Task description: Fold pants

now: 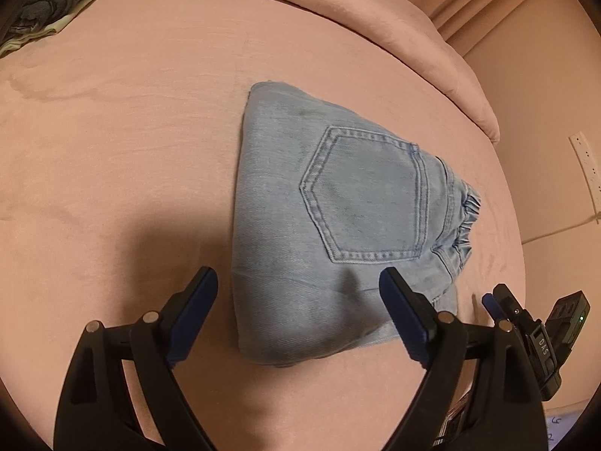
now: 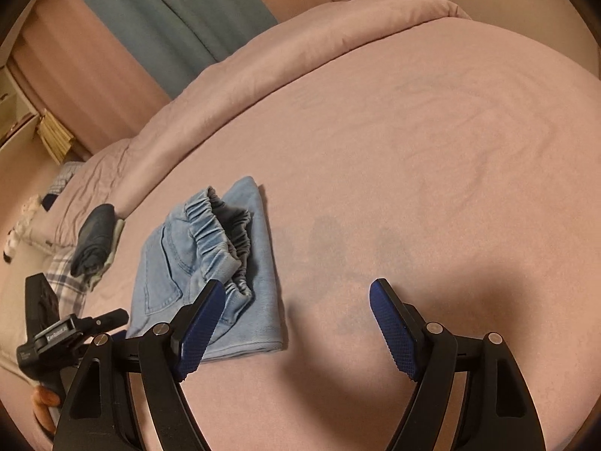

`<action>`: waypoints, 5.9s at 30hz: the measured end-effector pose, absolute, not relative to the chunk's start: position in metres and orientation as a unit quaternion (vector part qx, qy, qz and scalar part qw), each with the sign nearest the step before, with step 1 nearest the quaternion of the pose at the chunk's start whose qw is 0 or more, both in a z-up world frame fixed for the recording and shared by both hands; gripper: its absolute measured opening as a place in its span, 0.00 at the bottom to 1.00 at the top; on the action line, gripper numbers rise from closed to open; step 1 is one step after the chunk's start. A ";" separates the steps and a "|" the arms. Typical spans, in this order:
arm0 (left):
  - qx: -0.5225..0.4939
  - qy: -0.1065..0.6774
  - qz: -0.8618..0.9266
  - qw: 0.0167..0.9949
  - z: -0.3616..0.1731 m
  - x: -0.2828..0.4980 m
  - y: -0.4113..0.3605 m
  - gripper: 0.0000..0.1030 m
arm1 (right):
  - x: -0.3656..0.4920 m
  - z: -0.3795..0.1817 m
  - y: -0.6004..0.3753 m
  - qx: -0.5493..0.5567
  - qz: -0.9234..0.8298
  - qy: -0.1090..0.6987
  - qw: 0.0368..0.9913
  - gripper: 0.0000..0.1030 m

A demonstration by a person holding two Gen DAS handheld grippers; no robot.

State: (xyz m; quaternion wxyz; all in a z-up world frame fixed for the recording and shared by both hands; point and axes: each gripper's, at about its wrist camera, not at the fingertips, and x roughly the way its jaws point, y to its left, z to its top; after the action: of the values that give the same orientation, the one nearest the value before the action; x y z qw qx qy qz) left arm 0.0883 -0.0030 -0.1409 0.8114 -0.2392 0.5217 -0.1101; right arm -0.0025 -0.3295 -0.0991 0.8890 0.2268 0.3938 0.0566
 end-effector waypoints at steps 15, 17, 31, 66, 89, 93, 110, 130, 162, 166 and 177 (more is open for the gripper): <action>-0.251 0.524 -0.137 0.802 -0.151 0.096 0.002 0.86 | 0.013 -0.107 -0.309 0.237 0.121 0.426 0.865 0.83; -0.255 0.527 -0.140 0.799 -0.156 0.100 0.003 0.86 | 0.023 -0.115 -0.306 0.241 0.138 0.450 0.849 0.85; -0.304 0.527 -0.200 0.768 -0.171 0.127 0.009 0.86 | 0.079 -0.133 -0.296 0.253 0.166 0.513 0.803 0.91; -0.301 0.493 -0.235 0.782 -0.141 0.138 0.009 0.49 | 0.098 -0.097 -0.248 0.181 0.222 0.492 0.822 0.62; -0.299 0.440 -0.180 0.828 -0.104 0.143 0.104 0.48 | 0.137 -0.054 -0.163 0.136 0.290 0.456 0.831 0.58; -0.298 0.437 -0.168 0.832 -0.103 0.148 0.122 0.49 | 0.153 -0.054 -0.145 0.132 0.302 0.455 0.827 0.58; -0.306 0.449 -0.135 0.828 -0.128 0.175 0.172 0.49 | 0.205 -0.072 -0.101 0.119 0.311 0.465 0.820 0.58; -0.288 0.470 -0.161 0.819 -0.133 0.203 0.146 0.52 | 0.186 -0.075 -0.116 0.140 0.261 0.468 0.833 0.58; -0.077 0.476 -0.064 0.874 -0.149 0.183 0.093 0.70 | 0.153 -0.096 -0.099 -0.039 0.178 0.434 0.882 0.61; -0.038 0.474 -0.058 0.878 -0.157 0.185 0.086 0.71 | 0.161 -0.120 -0.105 -0.014 0.178 0.461 0.869 0.61; -0.048 0.451 -0.033 0.891 -0.117 0.150 0.093 0.90 | 0.126 -0.067 -0.114 -0.002 0.169 0.418 0.893 0.74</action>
State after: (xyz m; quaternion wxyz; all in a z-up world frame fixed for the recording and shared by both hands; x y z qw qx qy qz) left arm 0.1497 0.0928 -0.1167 0.8906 -0.0480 0.4510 -0.0333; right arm 0.1263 -0.1137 -0.0665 0.8926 -0.0024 0.4180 0.1690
